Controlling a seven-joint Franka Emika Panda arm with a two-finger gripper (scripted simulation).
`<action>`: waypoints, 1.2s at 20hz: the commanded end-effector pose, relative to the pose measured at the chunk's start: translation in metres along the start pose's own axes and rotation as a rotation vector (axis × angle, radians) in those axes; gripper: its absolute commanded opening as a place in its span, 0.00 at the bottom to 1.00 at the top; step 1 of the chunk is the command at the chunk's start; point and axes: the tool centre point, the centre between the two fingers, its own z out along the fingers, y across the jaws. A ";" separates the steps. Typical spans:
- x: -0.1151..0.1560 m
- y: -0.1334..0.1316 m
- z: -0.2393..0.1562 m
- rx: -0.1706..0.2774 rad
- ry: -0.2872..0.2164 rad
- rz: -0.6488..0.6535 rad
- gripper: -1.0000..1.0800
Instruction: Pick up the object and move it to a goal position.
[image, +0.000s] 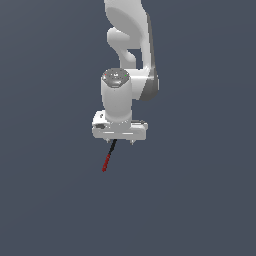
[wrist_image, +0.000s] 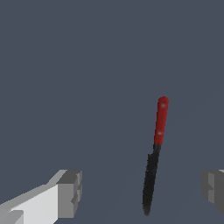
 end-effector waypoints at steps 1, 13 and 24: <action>-0.006 0.016 0.025 0.002 -0.013 0.054 0.96; -0.028 0.057 0.087 -0.001 -0.042 0.193 0.96; -0.030 0.057 0.118 -0.001 -0.042 0.191 0.96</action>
